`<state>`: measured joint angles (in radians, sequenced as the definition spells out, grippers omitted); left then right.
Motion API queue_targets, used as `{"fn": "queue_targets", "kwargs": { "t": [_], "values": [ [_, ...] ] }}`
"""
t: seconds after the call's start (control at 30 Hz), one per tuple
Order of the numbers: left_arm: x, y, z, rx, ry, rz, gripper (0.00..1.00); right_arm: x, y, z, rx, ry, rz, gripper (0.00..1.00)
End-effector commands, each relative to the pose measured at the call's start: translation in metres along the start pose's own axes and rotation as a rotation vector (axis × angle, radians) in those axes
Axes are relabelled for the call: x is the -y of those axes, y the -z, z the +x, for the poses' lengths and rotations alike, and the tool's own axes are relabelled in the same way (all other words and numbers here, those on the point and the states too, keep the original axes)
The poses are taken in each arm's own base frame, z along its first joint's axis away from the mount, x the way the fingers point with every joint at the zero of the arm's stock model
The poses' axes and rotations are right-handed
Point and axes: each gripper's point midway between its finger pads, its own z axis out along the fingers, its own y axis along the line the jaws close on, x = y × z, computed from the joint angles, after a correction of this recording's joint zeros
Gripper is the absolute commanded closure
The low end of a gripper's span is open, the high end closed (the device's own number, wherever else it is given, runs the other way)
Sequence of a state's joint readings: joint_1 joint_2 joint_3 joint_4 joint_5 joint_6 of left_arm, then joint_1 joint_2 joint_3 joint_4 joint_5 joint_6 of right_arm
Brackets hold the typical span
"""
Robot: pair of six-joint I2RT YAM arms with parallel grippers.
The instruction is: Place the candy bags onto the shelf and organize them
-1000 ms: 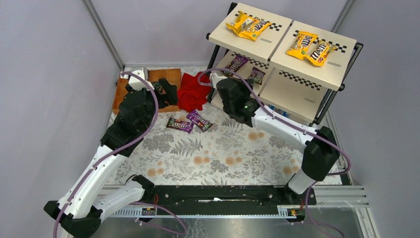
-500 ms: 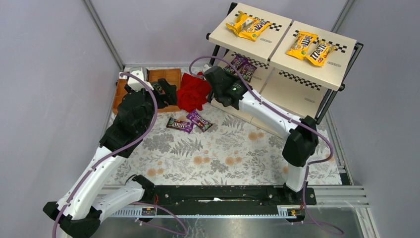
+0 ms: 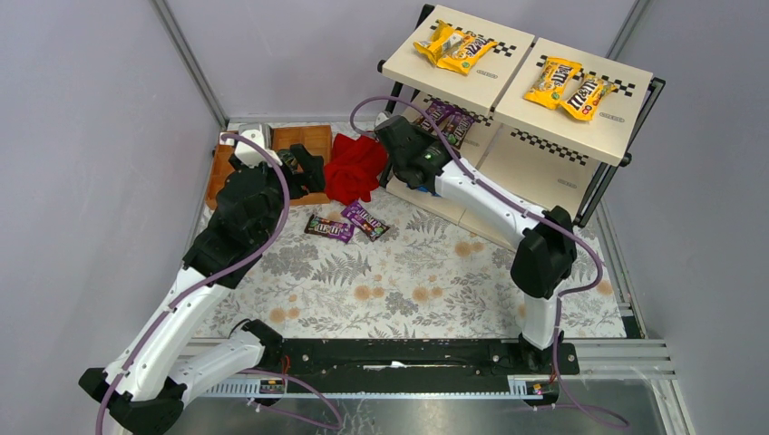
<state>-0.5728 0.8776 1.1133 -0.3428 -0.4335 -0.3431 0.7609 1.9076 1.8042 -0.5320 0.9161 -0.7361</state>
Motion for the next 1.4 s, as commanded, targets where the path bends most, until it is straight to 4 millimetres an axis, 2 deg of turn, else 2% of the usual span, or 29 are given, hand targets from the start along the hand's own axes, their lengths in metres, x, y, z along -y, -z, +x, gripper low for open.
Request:
{"fn": "queue_targets", "kwargs": {
  "t": [0.0,0.07,0.13,0.2,0.27,0.4,0.53,0.63,0.73,0.83,0.9,0.93,1.03,1.07,1.13,1.3,1.37],
  "values": [
    [0.002,0.004,-0.014,0.052,0.011,0.012,0.01,0.01,-0.003,-0.013,0.026,-0.062,0.022,0.94],
    [0.002,0.004,-0.014,0.053,0.012,0.012,0.01,0.011,-0.003,-0.016,0.038,-0.085,0.024,0.84],
    [0.003,0.003,-0.013,0.051,0.014,0.015,0.01,0.015,-0.001,-0.021,0.068,-0.142,0.025,0.7],
    [0.004,0.003,-0.013,0.05,0.015,0.018,0.01,0.015,0.005,-0.031,0.123,-0.216,-0.021,0.53],
    [0.003,0.003,-0.012,0.048,0.013,0.016,0.01,0.02,0.016,-0.035,0.161,-0.287,-0.061,0.43],
    [0.001,0.002,-0.012,0.049,0.01,0.002,0.01,0.022,0.046,-0.033,0.236,-0.407,-0.147,0.29],
    [0.001,0.001,-0.01,0.041,0.012,0.002,0.01,0.005,0.086,-0.038,0.367,-0.535,-0.294,0.21],
    [0.001,-0.001,-0.008,0.032,0.013,0.003,0.01,-0.033,0.113,-0.042,0.467,-0.601,-0.513,0.01],
    [-0.001,-0.002,-0.008,0.032,0.019,-0.001,0.01,-0.079,0.137,-0.046,0.577,-0.638,-0.703,0.0],
    [-0.005,-0.005,-0.006,0.03,0.025,-0.016,0.01,-0.105,0.159,-0.05,0.688,-0.647,-0.743,0.0],
    [-0.007,-0.007,-0.005,0.026,0.03,-0.021,0.01,-0.117,0.17,-0.05,0.807,-0.602,-0.732,0.0],
    [-0.007,-0.007,-0.005,0.025,0.033,-0.019,0.01,-0.138,0.172,-0.042,0.853,-0.541,-0.752,0.0],
    [-0.008,-0.007,-0.007,0.031,0.043,-0.013,0.01,-0.179,0.195,-0.028,1.07,-0.252,-0.836,0.0],
    [-0.01,-0.008,-0.007,0.033,0.045,-0.018,0.01,-0.187,0.197,-0.024,1.12,-0.179,-0.822,0.0],
    [-0.012,-0.009,-0.007,0.034,0.046,-0.027,0.01,-0.196,0.191,-0.021,1.159,-0.141,-0.776,0.0],
    [-0.013,-0.006,-0.01,0.045,0.055,-0.022,0.01,-0.248,0.152,-0.005,1.065,0.178,-0.758,0.0],
    [-0.016,-0.006,-0.011,0.054,0.052,-0.037,0.01,-0.257,0.136,-0.004,1.051,0.271,-0.702,0.01]
  ]
}}
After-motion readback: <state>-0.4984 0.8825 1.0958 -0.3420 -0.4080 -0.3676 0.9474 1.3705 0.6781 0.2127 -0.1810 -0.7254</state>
